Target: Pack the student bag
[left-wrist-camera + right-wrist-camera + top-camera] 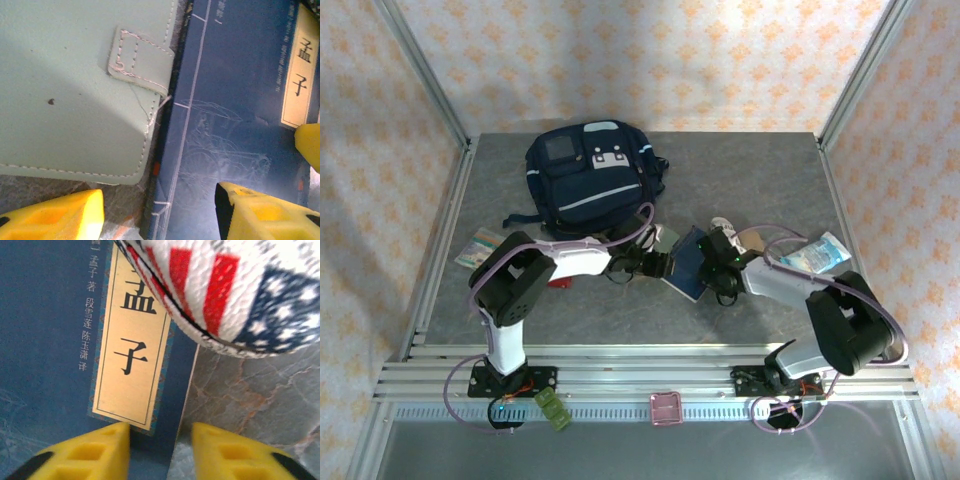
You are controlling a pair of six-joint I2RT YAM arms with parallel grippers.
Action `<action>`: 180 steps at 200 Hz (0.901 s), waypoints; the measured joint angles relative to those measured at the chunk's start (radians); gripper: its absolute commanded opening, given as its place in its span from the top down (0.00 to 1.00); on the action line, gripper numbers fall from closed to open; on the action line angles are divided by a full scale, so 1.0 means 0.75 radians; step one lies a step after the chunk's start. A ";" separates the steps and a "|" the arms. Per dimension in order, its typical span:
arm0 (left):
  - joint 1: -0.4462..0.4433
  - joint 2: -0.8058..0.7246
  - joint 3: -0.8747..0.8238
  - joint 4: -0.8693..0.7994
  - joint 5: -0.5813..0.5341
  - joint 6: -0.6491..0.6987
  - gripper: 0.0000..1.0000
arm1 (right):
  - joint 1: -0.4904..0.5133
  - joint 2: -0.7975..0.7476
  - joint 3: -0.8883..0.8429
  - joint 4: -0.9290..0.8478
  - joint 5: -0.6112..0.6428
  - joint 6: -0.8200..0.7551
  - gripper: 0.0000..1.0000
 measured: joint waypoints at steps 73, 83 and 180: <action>0.001 0.028 0.006 0.086 0.156 -0.018 0.55 | -0.002 0.004 -0.025 0.075 0.039 -0.001 0.79; -0.004 0.038 0.003 0.107 0.207 -0.033 0.57 | -0.007 0.004 -0.027 0.076 0.051 -0.001 0.80; -0.045 0.037 -0.016 0.272 0.404 -0.163 1.00 | -0.007 -0.035 -0.063 0.109 0.067 0.009 0.67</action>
